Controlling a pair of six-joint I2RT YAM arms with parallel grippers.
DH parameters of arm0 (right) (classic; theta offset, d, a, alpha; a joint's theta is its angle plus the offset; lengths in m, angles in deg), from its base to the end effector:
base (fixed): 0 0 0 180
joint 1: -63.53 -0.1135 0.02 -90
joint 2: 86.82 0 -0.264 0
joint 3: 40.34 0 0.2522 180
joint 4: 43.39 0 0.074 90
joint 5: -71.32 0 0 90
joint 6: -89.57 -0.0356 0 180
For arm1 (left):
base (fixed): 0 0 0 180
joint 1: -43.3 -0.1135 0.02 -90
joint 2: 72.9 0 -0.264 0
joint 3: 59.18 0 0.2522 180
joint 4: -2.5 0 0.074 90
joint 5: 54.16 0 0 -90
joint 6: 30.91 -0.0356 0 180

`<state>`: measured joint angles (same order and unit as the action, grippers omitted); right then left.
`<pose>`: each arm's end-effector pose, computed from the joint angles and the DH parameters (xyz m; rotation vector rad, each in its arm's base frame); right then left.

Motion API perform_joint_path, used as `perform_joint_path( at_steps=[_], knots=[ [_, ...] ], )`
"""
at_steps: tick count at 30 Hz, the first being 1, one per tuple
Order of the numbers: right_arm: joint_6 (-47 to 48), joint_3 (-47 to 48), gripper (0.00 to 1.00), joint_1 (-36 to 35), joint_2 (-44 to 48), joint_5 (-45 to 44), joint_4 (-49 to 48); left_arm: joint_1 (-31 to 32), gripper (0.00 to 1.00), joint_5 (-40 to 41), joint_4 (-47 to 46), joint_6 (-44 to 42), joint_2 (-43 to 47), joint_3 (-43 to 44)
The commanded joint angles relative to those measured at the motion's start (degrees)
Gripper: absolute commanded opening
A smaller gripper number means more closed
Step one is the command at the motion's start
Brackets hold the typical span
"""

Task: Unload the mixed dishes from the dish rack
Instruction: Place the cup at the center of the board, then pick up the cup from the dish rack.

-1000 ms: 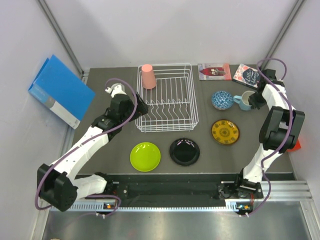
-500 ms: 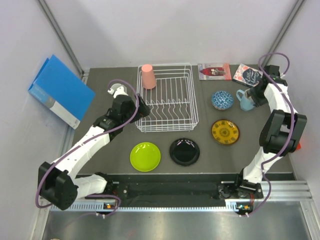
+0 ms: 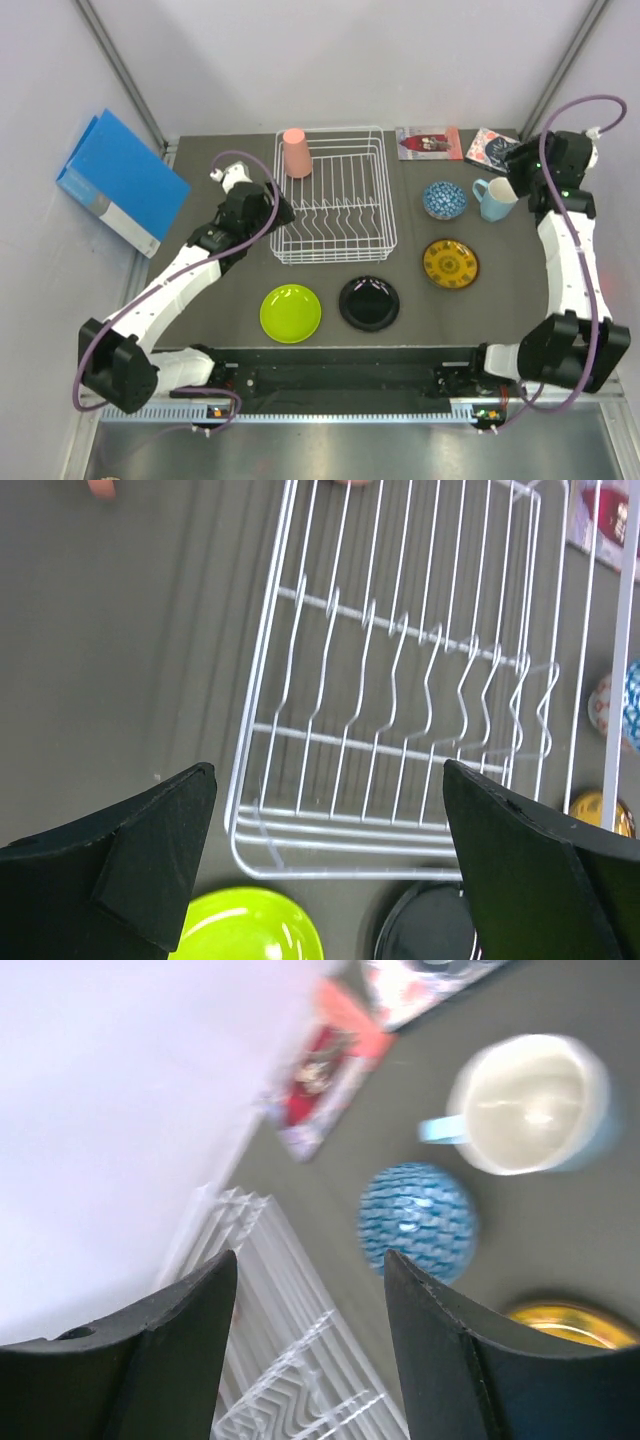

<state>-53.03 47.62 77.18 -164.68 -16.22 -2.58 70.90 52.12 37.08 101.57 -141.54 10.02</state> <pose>0.2987 -0.0710 0.3599 1.1469 1.8055 0.4491 0.2401 -0.1142 0.3013 -0.4424 2.1198 -0.4060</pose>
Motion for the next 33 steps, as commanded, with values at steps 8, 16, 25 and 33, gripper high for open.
perform_joint_path(
  at_steps=[8, 16, 25, 33],
  knots=[
    [14.79, -17.05, 0.6, -24.45, 15.11, 6.33, -32.14, 0.27, 0.99, 10.09, -6.93, -13.2, -19.21, 22.59],
    [23.58, -24.97, 0.59, -34.47, 17.57, 7.4, -36.1, -0.26, 0.99, 15.54, -11.74, -21.38, -39.98, 42.54],
    [24.04, -28.22, 0.59, -36.68, 17.22, 7.47, -35.66, -4.21, 0.99, 12.99, -19.5, -25.42, -53.69, 51.25],
    [21.4, -29.98, 0.58, -38.26, 17.57, 8.7, -38.47, -6.15, 0.99, 12.03, -23.89, -25.34, -58.97, 52.22]
  ],
)
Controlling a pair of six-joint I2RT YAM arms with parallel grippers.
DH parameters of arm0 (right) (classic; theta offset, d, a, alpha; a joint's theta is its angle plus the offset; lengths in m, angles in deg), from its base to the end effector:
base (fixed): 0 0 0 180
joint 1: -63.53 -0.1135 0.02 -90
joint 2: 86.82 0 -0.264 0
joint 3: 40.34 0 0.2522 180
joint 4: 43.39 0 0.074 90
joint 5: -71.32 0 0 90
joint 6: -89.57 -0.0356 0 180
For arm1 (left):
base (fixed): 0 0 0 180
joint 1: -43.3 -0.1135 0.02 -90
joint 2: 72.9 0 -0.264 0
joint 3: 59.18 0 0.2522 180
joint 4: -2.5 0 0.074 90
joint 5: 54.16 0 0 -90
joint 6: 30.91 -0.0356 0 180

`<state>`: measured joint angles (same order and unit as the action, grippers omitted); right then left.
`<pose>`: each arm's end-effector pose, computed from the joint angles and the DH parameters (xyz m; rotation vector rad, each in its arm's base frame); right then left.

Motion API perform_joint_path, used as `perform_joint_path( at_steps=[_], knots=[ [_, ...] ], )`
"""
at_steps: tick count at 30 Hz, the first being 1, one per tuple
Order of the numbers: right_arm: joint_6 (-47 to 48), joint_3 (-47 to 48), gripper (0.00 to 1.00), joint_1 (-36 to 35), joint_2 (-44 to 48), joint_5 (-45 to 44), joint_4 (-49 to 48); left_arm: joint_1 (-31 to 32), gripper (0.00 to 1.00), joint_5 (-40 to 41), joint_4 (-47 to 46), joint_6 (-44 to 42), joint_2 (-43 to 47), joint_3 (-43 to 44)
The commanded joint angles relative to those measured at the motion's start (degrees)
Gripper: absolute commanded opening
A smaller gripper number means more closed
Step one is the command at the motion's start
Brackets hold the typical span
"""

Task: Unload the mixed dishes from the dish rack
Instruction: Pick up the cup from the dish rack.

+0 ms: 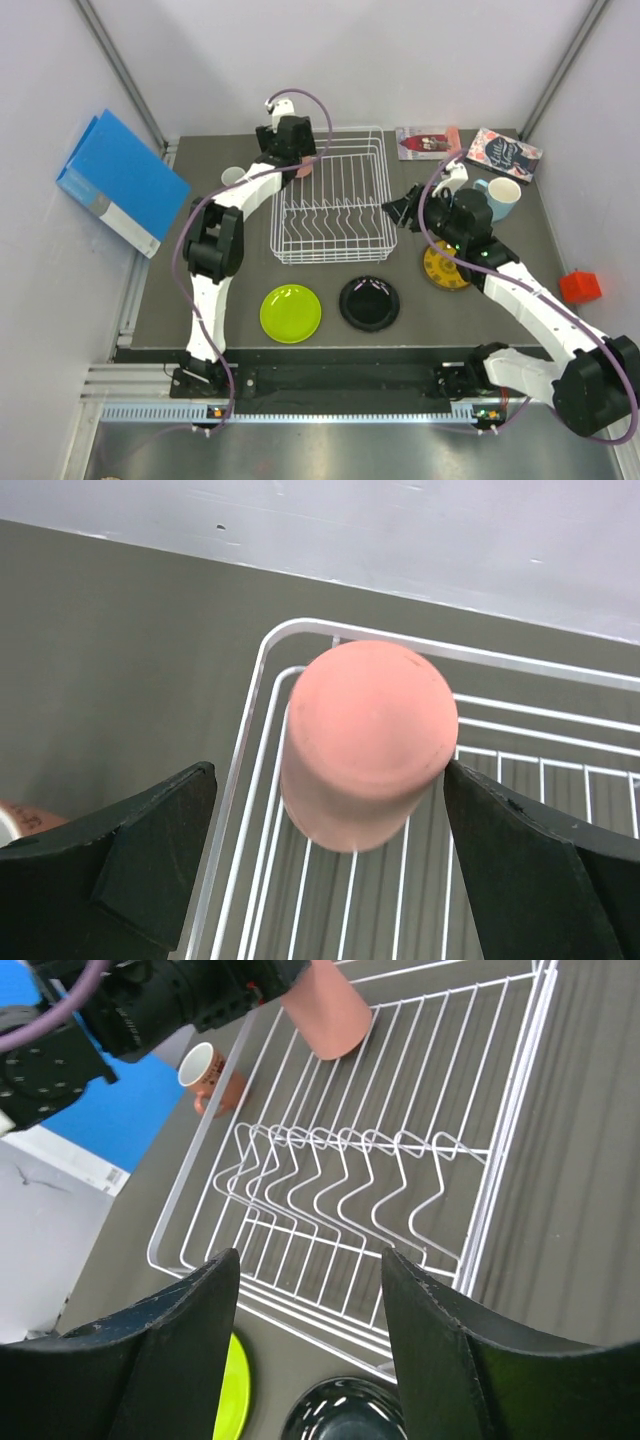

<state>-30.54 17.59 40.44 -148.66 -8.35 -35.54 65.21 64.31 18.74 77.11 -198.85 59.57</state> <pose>0.2309 0.1054 0.3068 -0.0224 1.8489 0.8206 0.4904 -0.1790 0.2537 -0.2520 1.9116 0.0272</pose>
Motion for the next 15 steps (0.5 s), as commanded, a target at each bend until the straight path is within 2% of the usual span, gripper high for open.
perform_joint_path(
  at_steps=[1, 15],
  knots=[
    [-1.27, 0.05, 0.58, -1.6, 1.38, 0.75, -5.86, -0.64, 0.99, -0.34, -5.99, -0.88, -2.28, 2.76],
    [-2.85, -4.17, 0.57, -4.59, -1.44, -0.31, -9.64, -0.64, 0.99, -4.3, -12.5, -0.18, -3.08, 0.31]
  ],
)
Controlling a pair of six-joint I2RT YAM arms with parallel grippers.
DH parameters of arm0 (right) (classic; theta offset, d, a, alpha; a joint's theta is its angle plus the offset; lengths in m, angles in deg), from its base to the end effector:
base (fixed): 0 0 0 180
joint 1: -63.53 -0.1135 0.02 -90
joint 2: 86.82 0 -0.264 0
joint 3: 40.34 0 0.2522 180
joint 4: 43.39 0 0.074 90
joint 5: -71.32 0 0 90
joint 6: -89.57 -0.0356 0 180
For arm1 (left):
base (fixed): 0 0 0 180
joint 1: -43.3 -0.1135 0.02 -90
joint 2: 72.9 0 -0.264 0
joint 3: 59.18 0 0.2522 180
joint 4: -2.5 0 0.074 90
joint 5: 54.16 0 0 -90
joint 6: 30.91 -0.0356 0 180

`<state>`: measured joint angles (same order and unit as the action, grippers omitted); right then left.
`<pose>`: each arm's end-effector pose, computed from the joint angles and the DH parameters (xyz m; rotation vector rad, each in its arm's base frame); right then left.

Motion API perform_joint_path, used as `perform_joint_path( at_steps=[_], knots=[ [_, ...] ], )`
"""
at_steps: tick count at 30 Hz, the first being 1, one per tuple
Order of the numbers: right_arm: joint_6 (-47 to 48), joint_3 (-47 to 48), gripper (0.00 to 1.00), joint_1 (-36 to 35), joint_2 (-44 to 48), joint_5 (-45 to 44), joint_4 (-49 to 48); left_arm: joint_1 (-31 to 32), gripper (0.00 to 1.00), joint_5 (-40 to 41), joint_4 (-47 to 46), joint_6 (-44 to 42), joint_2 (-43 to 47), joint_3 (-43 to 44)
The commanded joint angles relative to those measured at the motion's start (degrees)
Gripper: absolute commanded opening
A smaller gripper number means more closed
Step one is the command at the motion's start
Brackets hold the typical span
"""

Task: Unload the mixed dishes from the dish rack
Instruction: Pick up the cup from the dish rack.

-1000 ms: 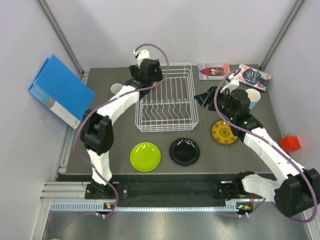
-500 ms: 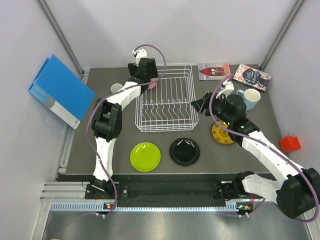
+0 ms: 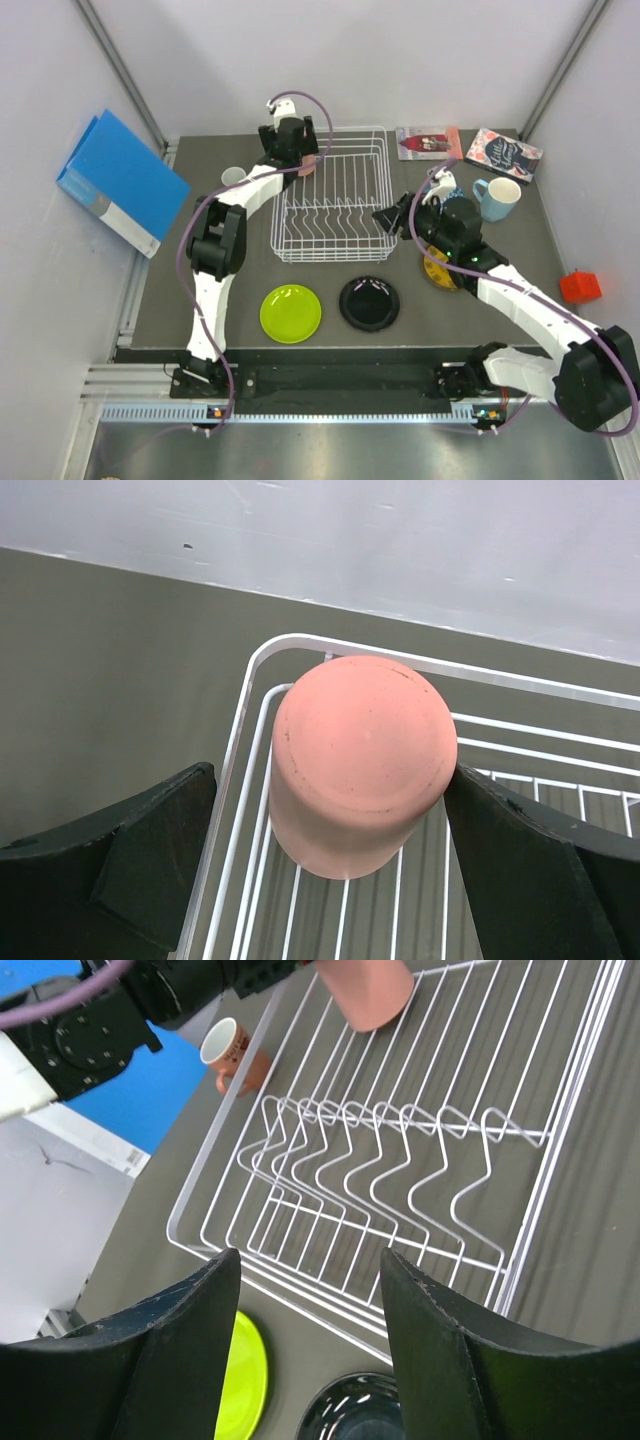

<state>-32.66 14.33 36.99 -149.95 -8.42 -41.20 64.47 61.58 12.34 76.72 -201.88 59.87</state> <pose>0.2273 0.1206 0.2917 -0.0455 1.8422 0.8917 0.5038 -0.1785 0.2394 -0.2408 1.8651 -0.0336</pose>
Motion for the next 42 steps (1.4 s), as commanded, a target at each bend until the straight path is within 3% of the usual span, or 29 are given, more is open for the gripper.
perform_joint_path(
  at_steps=[1, 9, 20, 42],
  knots=[
    [-0.73, -1.09, 0.57, -1.31, -0.06, -0.5, -4.16, 0.1, 0.99, -1.91, -6.97, 0.3, 1.27, -0.96],
    [-1.34, -2.76, 0.57, -1.4, -0.24, -0.24, -5.12, 1.15, 0.99, -1.83, -11.28, 0.22, 7.61, -7.82],
    [-2.05, -3.99, 0.57, -1.49, 0.12, 0.2, -6.09, 3.18, 0.99, 0.28, -10.67, -2.77, 9.98, -7.56],
    [-1.7, -4.61, 0.57, -1.49, -0.5, 0.11, -6.0, 3.35, 0.99, 1.86, -5.13, -3.04, 0.23, 0.0]
  ],
)
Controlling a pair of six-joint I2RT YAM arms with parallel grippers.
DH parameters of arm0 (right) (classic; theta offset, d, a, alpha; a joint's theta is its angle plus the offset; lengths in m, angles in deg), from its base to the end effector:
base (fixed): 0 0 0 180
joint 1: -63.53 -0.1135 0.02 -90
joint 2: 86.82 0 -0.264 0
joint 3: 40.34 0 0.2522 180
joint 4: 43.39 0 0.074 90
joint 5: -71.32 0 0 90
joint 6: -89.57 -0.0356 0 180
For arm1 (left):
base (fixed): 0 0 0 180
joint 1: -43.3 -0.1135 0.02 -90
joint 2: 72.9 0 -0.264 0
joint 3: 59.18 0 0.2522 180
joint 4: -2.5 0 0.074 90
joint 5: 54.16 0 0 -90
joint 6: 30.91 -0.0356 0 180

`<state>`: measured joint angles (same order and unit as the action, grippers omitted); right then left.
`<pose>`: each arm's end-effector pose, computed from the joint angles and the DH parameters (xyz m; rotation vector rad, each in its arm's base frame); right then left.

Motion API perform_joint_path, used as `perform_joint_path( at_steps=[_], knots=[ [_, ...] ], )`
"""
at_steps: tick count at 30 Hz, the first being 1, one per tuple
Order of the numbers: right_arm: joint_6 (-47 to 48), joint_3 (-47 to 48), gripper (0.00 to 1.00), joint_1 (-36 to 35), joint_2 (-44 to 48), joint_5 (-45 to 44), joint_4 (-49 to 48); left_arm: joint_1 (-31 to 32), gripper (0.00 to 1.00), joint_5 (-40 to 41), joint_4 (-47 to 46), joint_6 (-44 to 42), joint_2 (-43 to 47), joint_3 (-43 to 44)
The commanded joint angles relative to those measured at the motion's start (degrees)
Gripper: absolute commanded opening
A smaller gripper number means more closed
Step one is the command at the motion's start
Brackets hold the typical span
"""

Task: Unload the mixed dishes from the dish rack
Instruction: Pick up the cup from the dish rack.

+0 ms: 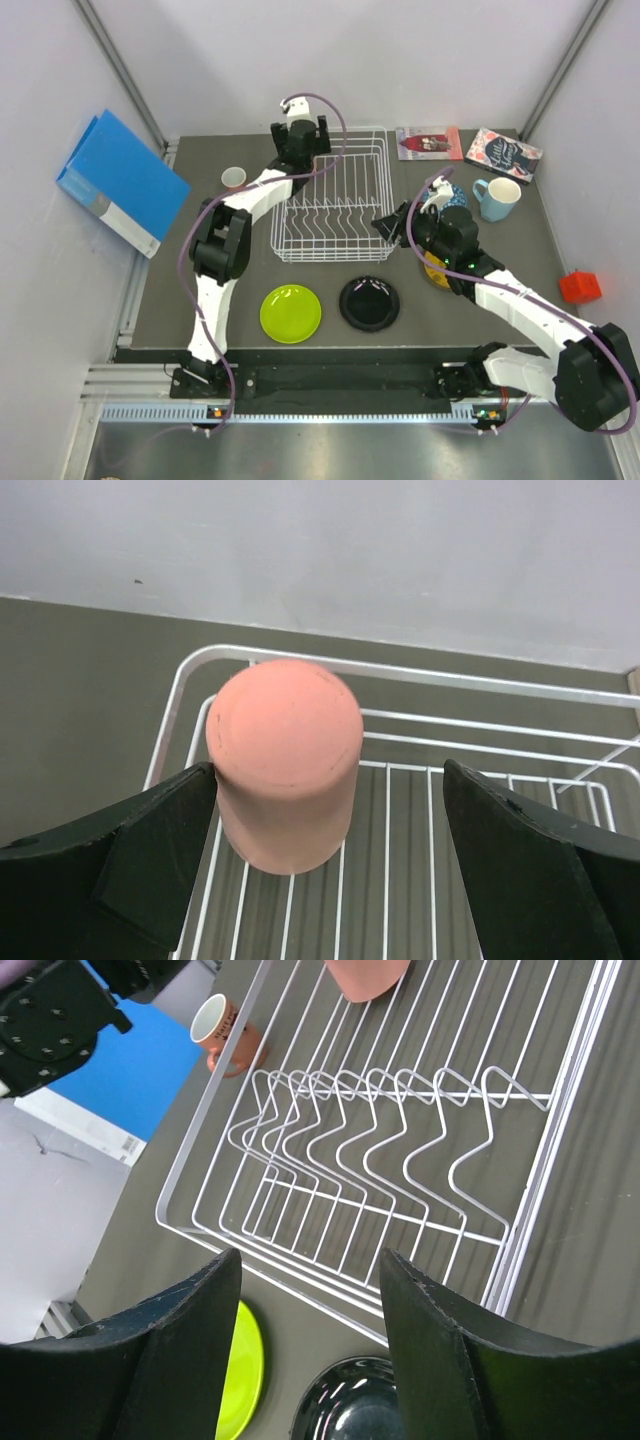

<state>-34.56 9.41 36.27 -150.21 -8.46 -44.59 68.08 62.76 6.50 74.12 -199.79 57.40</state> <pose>0.2223 0.1216 0.2666 -0.0222 1.8817 0.9141 0.4871 -0.2071 0.2534 -0.1769 1.7848 -0.0696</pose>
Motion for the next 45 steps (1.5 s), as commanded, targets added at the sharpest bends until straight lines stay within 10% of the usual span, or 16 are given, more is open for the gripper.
perform_joint_path(
  at_steps=[1, 14, 28, 32, 45],
  knots=[
    [0.2, 0.49, 0.57, -0.77, -0.5, 0.15, -2.79, -0.25, 0.99, 0.68, 0.79, -0.35, -2.13, 2.47],
    [-0.06, 1.37, 0.57, -0.77, -3.93, 1.38, -4.46, -2.01, 0.92, -0.46, -0.26, 0.36, -5.3, 2.64],
    [-0.76, 1.1, 0.57, -0.68, -4.37, 1.65, -5.17, -2.36, 0.34, -1.69, -4.39, 1.32, -0.12, -5.07],
    [-1.03, 0.4, 0.57, -0.86, -3.05, 1.38, -5.17, -2.27, 0.0, -2.48, -5.45, 2.02, 3.83, -8.16],
    [-0.94, 2.06, 0.57, -1.21, 3.36, -0.55, -1.04, 0.01, 0.0, -6.96, -5.45, 3.43, 18.42, -12.21]
  ],
)
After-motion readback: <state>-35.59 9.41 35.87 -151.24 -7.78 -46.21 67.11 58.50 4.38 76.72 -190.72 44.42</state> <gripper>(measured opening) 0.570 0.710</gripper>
